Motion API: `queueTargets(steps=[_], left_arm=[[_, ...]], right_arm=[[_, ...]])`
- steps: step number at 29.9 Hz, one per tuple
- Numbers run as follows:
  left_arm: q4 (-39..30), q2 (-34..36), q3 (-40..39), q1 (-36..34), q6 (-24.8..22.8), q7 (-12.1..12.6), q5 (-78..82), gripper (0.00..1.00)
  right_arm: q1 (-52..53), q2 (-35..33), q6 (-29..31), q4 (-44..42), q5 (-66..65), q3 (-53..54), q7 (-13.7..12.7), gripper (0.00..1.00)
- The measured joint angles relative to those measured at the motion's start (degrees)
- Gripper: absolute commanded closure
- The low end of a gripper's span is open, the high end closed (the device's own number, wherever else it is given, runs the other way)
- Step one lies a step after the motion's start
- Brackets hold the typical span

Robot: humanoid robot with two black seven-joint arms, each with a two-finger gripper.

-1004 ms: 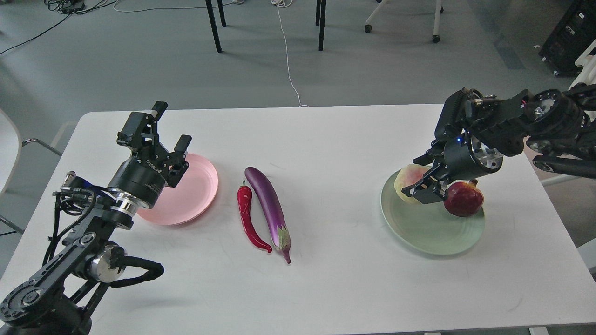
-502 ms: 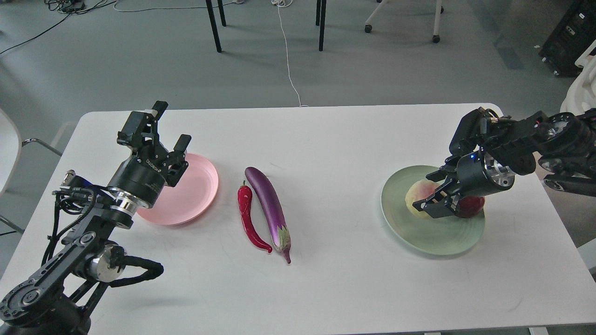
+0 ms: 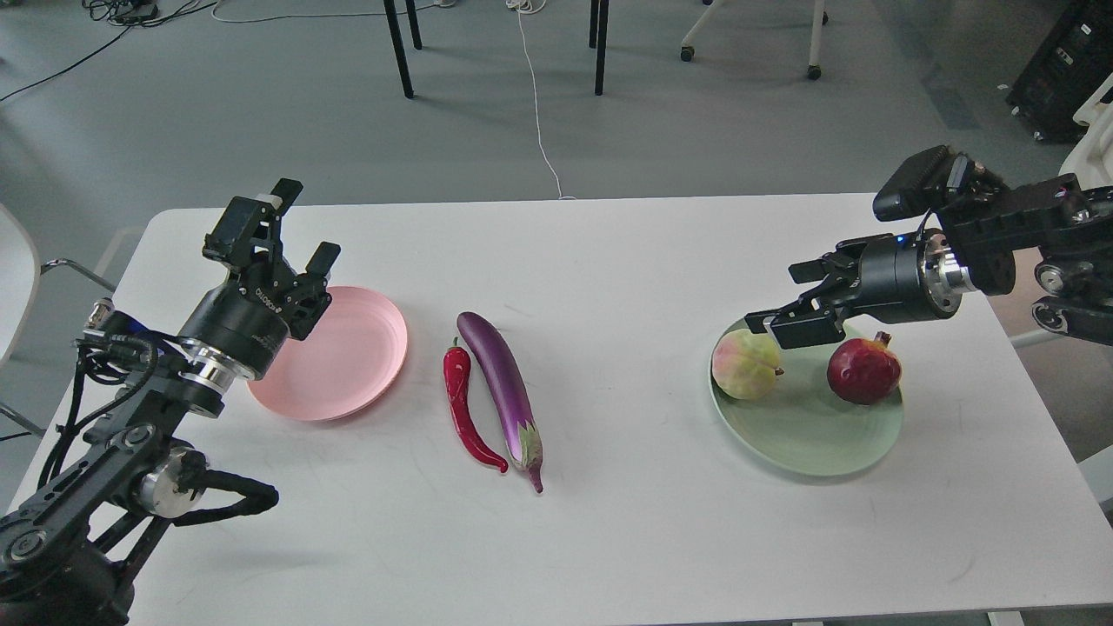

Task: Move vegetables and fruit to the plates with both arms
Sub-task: 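Withdraw the right gripper and move the left gripper toward the chili, then grasp the red chili pepper with the left gripper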

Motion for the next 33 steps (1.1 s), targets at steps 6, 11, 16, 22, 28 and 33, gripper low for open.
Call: queueTargets(steps=[6,11,16,22,28,33], left_arm=[[-2.41,2.94,6.65,-5.73,-2.91,-0.29,13.16,0.0],[-5.32,4.65,16.31,-11.11,-3.36,5.59,27.54,0.0],[-7.14,4.58,24.58,-16.11,-4.71,16.75,38.61,0.0],[-6.64,4.57,33.6,-24.65,-11.15,29.95,41.8,0.0],[-2.67,4.61,37.11,-31.15,-20.22,37.44,41.82,0.0],[-1.21,4.26,37.31,-32.08,-22.35,41.63,40.86,0.0]], right_arm=[[-17.36,-0.51,0.03,-0.06,32.77,21.42,-0.01,0.02],[-31.39,-0.15,0.55,-2.12,52.07,38.85,-0.01,0.02],[-42.54,-1.11,4.48,-4.87,62.14,51.6,-0.01,0.02],[-51.58,-2.33,7.77,-5.57,65.0,62.1,-0.01,0.02],[-53.49,-2.42,8.02,-5.58,65.2,63.69,0.0,0.02],[-53.55,-2.26,7.99,-5.58,65.16,63.88,0.01,0.02]])
